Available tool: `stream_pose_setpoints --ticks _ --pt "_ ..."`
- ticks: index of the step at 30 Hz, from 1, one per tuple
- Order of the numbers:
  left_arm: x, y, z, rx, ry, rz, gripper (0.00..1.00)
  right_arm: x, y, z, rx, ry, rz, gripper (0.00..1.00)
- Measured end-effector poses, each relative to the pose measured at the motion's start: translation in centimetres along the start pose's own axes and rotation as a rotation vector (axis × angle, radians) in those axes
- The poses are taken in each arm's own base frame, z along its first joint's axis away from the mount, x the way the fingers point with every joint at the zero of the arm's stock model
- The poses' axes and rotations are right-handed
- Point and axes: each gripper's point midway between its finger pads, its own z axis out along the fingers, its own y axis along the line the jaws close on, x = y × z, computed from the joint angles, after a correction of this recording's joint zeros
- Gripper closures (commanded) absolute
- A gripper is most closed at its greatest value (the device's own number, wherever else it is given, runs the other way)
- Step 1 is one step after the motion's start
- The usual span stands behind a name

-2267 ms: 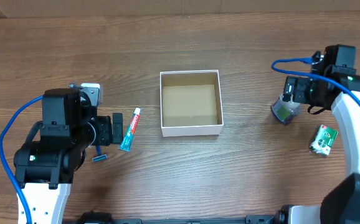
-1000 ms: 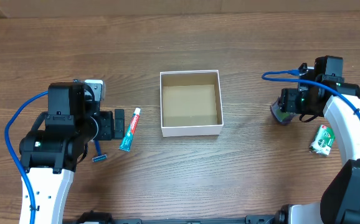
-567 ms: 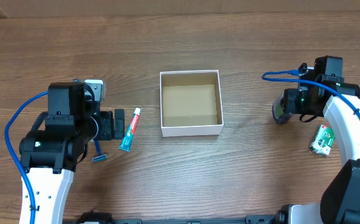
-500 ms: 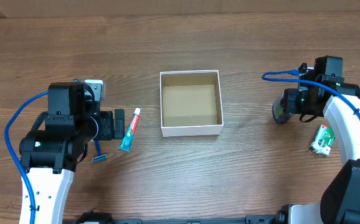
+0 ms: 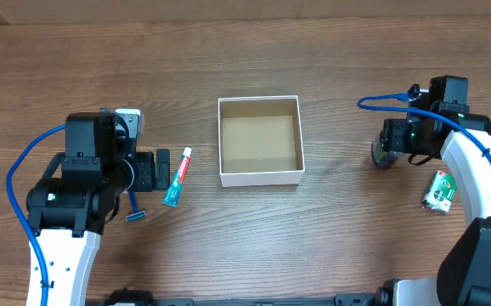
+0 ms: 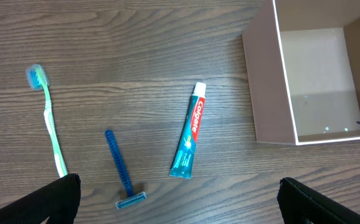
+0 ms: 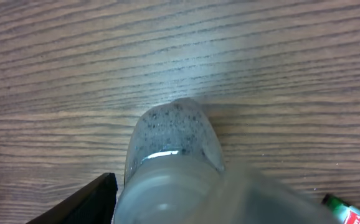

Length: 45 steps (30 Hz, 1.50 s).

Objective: Pack container
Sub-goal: 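Move the right gripper to the soap pump bottle and grasp it, then carry the soap bottle into the box with the right gripper and release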

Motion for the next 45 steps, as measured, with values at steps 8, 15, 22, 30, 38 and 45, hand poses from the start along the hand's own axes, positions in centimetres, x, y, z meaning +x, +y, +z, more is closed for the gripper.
stream_pose_setpoints --ticks 8,15,22,30,38,45 --pt "0.0 0.0 0.0 0.0 0.0 0.0 0.0 -0.1 0.0 0.2 -0.004 -0.002 0.004 0.52" --pt "0.0 0.0 0.0 0.0 0.0 0.0 0.0 -0.1 0.1 0.2 -0.004 -0.002 0.008 0.63" --pt "0.0 0.0 0.0 0.0 0.0 0.0 0.0 0.0 0.1 0.2 -0.004 0.005 0.032 0.96" --pt "0.0 0.0 0.0 0.0 0.0 0.0 0.0 1.0 1.0 -2.9 -0.008 0.048 0.065 0.96" --pt "0.0 0.0 0.0 0.0 0.0 0.0 0.0 -3.0 12.0 -17.4 -0.151 -0.317 -0.141 0.96" --pt "0.0 0.0 0.0 0.0 0.0 0.0 0.0 -3.5 21.9 -22.1 -0.258 -0.478 -0.26 0.96"
